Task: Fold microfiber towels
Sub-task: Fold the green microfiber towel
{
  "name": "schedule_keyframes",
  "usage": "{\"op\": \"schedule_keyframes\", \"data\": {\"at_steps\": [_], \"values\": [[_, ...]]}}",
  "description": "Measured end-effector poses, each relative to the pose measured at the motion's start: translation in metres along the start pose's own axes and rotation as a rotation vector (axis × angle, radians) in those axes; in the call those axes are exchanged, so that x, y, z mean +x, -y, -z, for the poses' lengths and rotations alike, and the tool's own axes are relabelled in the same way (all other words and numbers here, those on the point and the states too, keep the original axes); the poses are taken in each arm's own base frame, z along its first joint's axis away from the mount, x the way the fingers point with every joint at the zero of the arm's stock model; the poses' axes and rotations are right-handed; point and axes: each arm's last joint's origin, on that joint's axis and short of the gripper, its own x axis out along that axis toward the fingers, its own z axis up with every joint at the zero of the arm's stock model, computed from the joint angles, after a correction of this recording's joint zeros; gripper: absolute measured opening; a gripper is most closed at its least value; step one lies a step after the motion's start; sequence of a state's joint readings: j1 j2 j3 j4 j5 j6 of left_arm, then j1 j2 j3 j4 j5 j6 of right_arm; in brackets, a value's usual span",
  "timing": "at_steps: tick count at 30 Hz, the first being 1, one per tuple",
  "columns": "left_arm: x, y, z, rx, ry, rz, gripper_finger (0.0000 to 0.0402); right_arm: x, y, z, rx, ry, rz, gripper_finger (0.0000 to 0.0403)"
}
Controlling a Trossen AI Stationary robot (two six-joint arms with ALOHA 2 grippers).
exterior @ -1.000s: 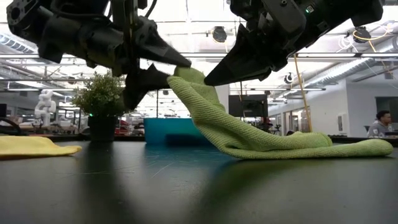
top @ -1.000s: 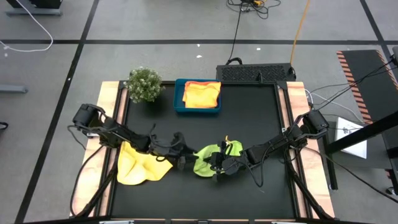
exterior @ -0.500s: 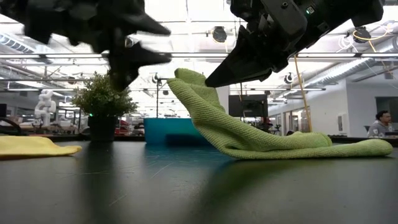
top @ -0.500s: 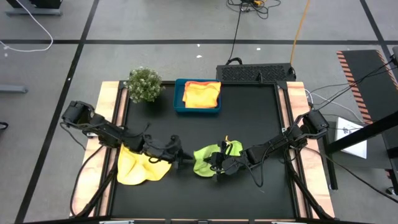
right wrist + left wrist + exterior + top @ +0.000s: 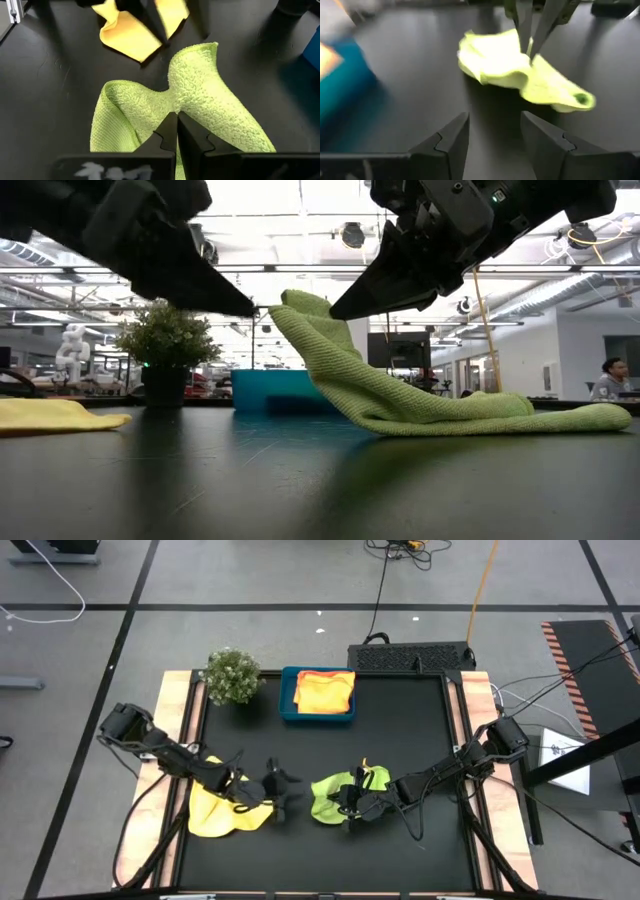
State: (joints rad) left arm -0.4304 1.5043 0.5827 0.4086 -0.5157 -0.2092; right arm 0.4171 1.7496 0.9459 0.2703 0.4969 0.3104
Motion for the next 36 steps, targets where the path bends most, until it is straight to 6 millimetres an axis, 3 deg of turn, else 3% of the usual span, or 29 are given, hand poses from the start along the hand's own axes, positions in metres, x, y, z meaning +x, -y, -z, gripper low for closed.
{"op": "schedule_keyframes", "data": {"at_steps": [5,12,29,36], "values": [[-0.008,0.010,0.000,0.332,0.037,-0.110,0.0179,0.000,0.000,0.000,0.000,0.000,0.001,0.0000],[-0.016,0.023,-0.007,0.671,0.117,-0.099,0.0179,0.000,0.001,0.000,0.002,0.001,0.002,0.0000],[-0.006,0.010,-0.013,0.824,0.139,-0.049,0.0179,0.000,0.001,0.000,0.001,0.002,0.002,0.0000],[0.024,0.008,0.004,0.997,0.040,-0.097,0.0179,0.000,0.001,-0.001,0.002,0.009,0.000,0.0000]]}}
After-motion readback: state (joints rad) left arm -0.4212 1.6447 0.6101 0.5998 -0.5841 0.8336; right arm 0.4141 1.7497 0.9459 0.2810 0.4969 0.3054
